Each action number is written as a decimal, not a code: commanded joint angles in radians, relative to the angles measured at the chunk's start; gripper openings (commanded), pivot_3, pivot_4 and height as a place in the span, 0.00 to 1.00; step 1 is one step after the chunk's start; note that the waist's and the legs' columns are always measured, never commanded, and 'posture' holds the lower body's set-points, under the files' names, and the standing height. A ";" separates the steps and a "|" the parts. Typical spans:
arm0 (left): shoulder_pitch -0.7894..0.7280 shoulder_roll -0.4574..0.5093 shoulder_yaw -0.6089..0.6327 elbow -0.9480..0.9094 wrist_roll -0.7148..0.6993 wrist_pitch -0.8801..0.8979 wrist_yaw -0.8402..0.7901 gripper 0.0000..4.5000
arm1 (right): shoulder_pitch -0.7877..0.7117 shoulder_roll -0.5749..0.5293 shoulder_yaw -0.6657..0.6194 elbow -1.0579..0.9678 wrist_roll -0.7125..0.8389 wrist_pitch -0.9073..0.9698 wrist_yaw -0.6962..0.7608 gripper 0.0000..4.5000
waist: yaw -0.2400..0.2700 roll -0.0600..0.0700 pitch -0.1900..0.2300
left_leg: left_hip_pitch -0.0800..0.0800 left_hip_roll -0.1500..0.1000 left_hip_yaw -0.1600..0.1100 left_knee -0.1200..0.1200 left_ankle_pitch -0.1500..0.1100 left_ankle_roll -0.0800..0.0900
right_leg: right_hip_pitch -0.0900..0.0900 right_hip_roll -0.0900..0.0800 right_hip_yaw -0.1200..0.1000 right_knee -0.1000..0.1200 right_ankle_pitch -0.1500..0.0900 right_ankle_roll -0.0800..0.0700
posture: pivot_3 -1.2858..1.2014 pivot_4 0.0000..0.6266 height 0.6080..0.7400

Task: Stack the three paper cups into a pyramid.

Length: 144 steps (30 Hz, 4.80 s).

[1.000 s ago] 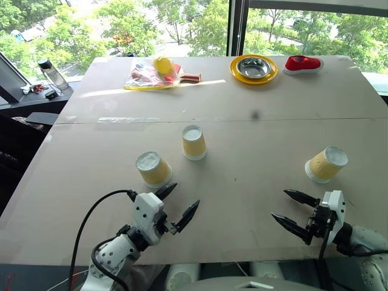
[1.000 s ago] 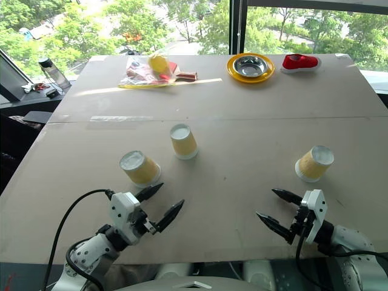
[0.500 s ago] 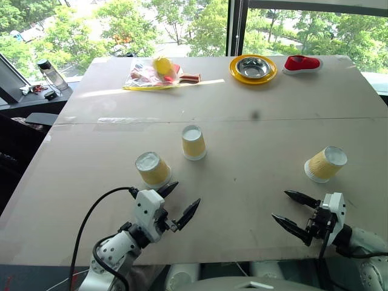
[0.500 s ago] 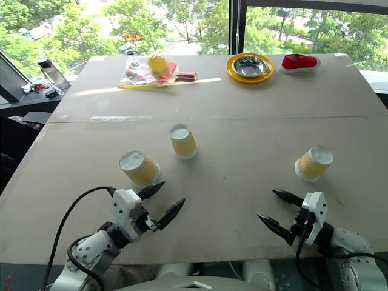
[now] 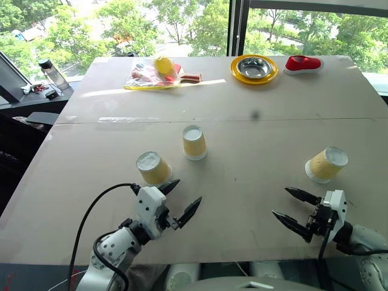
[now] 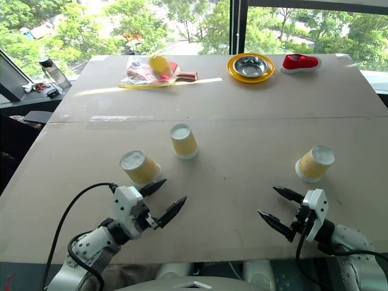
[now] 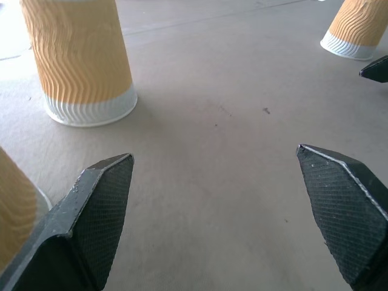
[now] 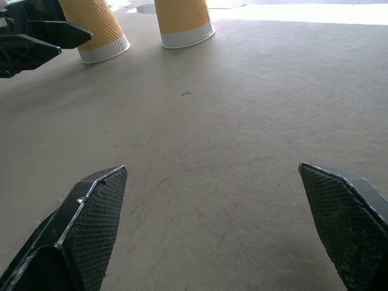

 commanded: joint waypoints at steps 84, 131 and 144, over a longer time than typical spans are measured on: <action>-0.394 0.078 0.084 -0.374 -0.356 0.560 0.420 1.00 | -0.716 0.235 0.197 0.161 -0.251 0.213 -0.432 0.45 | -0.027 0.001 0.002 | -0.001 -0.001 0.000 0.001 0.000 -0.001 | -0.004 0.005 0.004 0.003 0.000 0.001 | 0.52 0.24 1.00; -0.565 -0.230 -0.095 0.243 0.222 0.180 0.516 1.00 | -0.177 -0.010 -0.071 -0.383 0.143 0.199 -0.202 1.00 | -0.022 -0.001 0.003 | -0.002 -0.002 -0.001 0.001 0.000 0.000 | -0.004 0.005 0.003 0.002 0.000 0.001 | 0.52 0.24 1.00; -0.588 -0.283 -0.095 0.281 0.243 0.156 0.501 0.53 | -0.194 -0.017 -0.064 -0.357 0.140 0.187 -0.187 1.00 | -0.021 -0.001 0.003 | -0.002 -0.002 -0.001 0.001 0.000 0.000 | -0.004 0.005 0.003 0.002 0.000 0.001 | 0.52 0.24 1.00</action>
